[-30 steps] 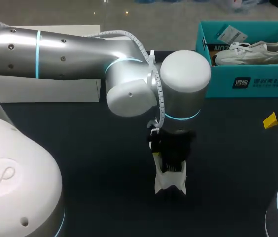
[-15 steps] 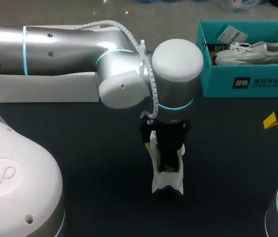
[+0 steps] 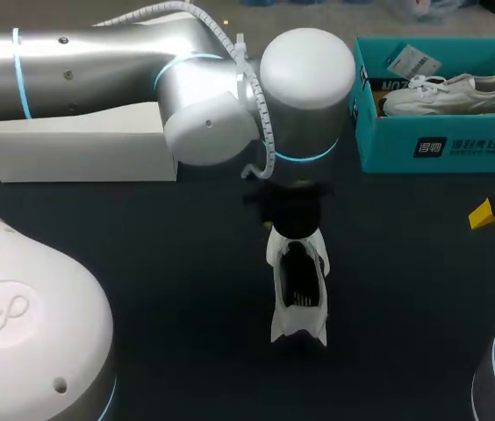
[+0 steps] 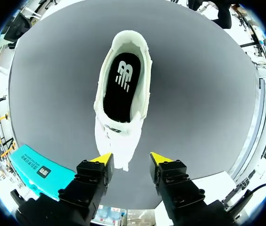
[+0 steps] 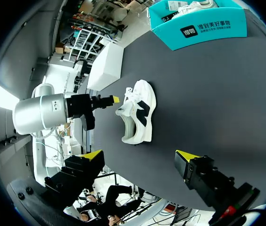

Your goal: Take the shoe out of the shoebox, open the shoe tongue, remove and reinsert the insole, then place the shoe into the shoebox

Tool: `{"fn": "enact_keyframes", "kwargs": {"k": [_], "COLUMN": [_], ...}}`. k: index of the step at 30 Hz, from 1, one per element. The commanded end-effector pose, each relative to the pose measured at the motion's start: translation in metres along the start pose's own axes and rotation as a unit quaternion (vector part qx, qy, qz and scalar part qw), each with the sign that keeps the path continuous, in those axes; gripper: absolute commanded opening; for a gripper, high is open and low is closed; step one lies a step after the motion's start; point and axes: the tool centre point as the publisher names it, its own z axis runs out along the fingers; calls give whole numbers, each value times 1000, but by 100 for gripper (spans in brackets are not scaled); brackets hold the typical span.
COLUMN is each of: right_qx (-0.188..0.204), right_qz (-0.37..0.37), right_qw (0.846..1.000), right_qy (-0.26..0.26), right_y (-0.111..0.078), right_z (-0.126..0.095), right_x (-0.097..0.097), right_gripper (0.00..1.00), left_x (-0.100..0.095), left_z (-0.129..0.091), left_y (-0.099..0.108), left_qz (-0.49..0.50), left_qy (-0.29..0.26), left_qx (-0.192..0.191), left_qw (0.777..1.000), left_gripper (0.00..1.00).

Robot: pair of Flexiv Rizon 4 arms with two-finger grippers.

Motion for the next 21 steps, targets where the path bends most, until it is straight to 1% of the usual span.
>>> {"fn": "enact_keyframes", "kwargs": {"k": [1, 4, 8, 10, 13, 18, 20, 21], "right_qx": [-37, -37, -37, -37, -37, -37, -37, -37], "right_qz": [1, 1, 1, 1, 1, 1, 1, 1], "right_qw": [999, 999, 999, 999, 999, 999, 999, 999], "right_qy": [-1, -1, -1, -1, -1, -1, -1, -1], "right_y": [-9, -9, -9, -9, -9, -9, -9, -9], "right_z": [-1, -1, -1, -1, -1, -1, -1, -1], "right_x": [1, 1, 1, 1, 1, 1, 1, 1], "right_gripper": [100, 100, 100, 100, 100, 100, 100, 100], "left_x": [2, 4, 4, 2, -5, -9, -9, -8], "left_z": [4, 9, 16, 19, 23, 22, 20, 18], "left_y": [1, -2, -11, -17, -31, -52, -57, -58], "left_qz": [3, 3, 7, 9, 16, 21, 20, 20], "left_qy": [2, 1, -8, -15, -13, -10, -6, -1], "left_qx": [-3, 6, 28, 38, 42, 77, 91, 90], "left_qw": [1000, 1000, 1000, 999, 999, 997, 996, 996], "left_gripper": [0, 0, 0, 0, 0, 0, 0, 0]}}
